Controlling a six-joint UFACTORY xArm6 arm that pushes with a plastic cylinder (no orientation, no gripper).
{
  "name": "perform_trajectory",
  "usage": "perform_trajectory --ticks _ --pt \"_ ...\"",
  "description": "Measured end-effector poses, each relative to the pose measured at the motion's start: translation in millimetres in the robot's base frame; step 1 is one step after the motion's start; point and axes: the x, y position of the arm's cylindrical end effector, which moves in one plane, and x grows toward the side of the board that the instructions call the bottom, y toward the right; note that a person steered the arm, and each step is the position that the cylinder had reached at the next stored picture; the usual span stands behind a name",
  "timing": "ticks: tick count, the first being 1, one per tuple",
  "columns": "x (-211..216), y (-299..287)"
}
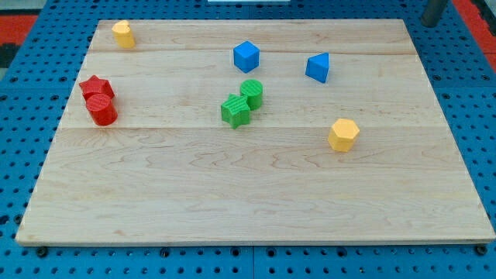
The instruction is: Move the blue triangle closer to the yellow hexagon
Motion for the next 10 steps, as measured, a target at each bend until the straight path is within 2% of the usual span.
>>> perform_trajectory --ticks 3,4,5,7,8,9,10 --pt "2.6 2.1" --pt "27.2 10.0" --pt "60.0 -47.1" --pt "53.1 -206.2" --pt "104.3 -251.7" --pt "152.2 -227.6" --pt "144.2 -234.4"
